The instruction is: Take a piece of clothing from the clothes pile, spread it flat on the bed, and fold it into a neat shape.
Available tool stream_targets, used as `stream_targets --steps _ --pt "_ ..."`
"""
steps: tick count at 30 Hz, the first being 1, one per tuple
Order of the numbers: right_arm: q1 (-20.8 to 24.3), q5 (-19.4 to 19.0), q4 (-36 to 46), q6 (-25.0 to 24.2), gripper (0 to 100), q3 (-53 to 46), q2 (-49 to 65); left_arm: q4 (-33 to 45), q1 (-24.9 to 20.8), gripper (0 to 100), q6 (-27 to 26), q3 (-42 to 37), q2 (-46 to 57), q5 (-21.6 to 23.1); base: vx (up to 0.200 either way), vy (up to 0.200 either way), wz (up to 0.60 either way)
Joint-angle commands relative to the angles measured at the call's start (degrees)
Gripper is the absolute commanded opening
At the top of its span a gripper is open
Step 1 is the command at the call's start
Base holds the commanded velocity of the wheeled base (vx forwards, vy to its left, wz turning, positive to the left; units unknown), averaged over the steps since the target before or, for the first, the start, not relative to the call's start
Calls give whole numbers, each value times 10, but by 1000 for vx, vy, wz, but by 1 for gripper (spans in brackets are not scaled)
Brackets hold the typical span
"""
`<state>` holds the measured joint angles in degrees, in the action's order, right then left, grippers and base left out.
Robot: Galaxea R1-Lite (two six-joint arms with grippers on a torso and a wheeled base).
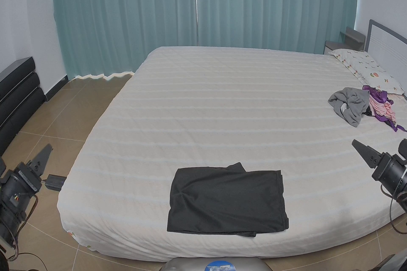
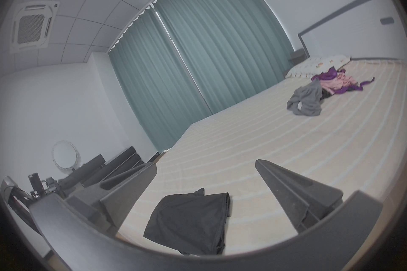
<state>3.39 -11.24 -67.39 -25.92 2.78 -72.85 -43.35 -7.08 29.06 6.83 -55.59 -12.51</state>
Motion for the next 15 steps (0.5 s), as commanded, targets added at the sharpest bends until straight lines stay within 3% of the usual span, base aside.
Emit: stream_targets --steps 1,5,7,11,12,13,15 --pt "-31 -9 136 81 100 -27 254 165 1 100 -121 21 263 -20 0 0 0" --pt "-24 -19 279 135 100 -8 376 241 6 100 -175 42 346 -21 0 0 0" --pt "-14 -25 400 158 100 21 453 288 12 100 -209 48 395 -20 0 0 0" --pt "-15 -24 622 170 100 111 562 337 29 100 -257 50 472 -21 0 0 0" --pt "-16 -24 630 170 100 115 565 339 30 100 -258 50 474 -21 0 0 0" --pt "-18 -23 728 182 100 148 609 367 45 100 -270 50 504 -21 0 0 0" --pt "-12 -23 782 191 100 162 640 391 61 100 -278 50 526 -21 0 0 0"
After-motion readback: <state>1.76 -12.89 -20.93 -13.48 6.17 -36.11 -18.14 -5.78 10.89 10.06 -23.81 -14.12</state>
